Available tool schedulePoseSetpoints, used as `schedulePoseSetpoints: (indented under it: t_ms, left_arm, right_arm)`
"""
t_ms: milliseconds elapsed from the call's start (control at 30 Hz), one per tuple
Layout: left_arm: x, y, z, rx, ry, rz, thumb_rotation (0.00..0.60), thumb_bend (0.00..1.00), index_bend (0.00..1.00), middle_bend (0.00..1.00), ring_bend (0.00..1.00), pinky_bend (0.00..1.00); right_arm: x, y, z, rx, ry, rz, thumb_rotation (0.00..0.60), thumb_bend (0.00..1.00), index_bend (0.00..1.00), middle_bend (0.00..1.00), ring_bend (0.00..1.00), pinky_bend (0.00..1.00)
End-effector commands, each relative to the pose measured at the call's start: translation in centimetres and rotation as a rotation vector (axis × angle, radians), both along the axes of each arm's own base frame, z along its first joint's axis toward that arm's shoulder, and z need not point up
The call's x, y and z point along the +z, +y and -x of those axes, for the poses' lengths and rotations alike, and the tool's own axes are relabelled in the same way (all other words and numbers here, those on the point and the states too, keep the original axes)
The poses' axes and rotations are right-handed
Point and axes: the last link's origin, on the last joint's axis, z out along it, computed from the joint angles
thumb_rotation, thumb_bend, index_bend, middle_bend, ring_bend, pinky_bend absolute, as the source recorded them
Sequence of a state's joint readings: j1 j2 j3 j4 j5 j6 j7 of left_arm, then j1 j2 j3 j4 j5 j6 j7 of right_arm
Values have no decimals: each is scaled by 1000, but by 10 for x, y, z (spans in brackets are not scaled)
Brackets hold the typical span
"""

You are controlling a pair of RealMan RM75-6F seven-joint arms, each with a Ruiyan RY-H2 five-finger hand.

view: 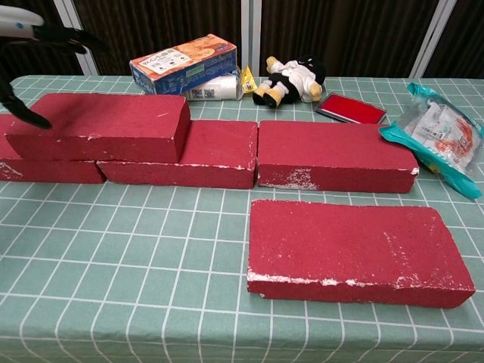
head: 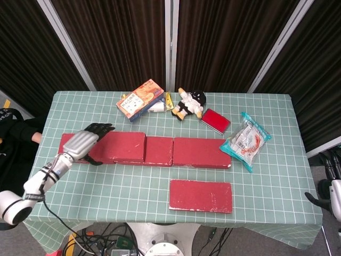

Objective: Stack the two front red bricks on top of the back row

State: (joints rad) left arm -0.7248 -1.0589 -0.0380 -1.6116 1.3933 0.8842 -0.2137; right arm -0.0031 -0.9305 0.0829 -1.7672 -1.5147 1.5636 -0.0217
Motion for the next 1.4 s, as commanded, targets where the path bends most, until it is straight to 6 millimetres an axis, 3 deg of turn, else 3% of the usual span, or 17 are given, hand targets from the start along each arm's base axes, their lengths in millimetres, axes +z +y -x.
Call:
schedulePoseSetpoints:
  t_ms: [33, 200, 367, 500, 600, 1000, 1400]
  left_arm:
    - [32, -52, 37, 91, 30, -181, 600, 0, 39, 0, 0, 0]
    - [33, -97, 66, 168, 40, -269, 600, 0, 39, 0, 0, 0]
    - [39, -124, 85, 218, -7, -345, 600, 0, 39, 0, 0, 0]
    - [42, -142, 97, 225, -23, -412, 600, 0, 39, 0, 0, 0]
    - [41, -153, 104, 220, -7, -469, 600, 0, 39, 0, 0, 0]
    - [41, -160, 125, 265, 20, -500, 600, 0, 40, 0, 0, 0]
    - [39, -162, 140, 288, -24, -458, 600, 0, 40, 0, 0, 0]
  right_arm:
    - [-1, -1, -9, 30, 14, -24, 600, 15, 0, 0, 0, 0]
    - [-12, -5, -29, 97, 9, -123, 600, 13, 0, 0, 0, 0]
    - [-20, -11, -57, 177, 89, -186, 600, 12, 0, 0, 0, 0]
    - [-40, -9, -79, 240, 125, -261, 600, 5, 0, 0, 0, 0]
    - [-67, -6, -90, 265, 100, -352, 600, 0, 0, 0, 0, 0]
    - [-146, -1, -131, 299, 85, -640, 600, 0, 0, 0, 0, 0]
    - [-191, -12, -131, 177, 9, -717, 600, 0, 0, 0, 0, 0]
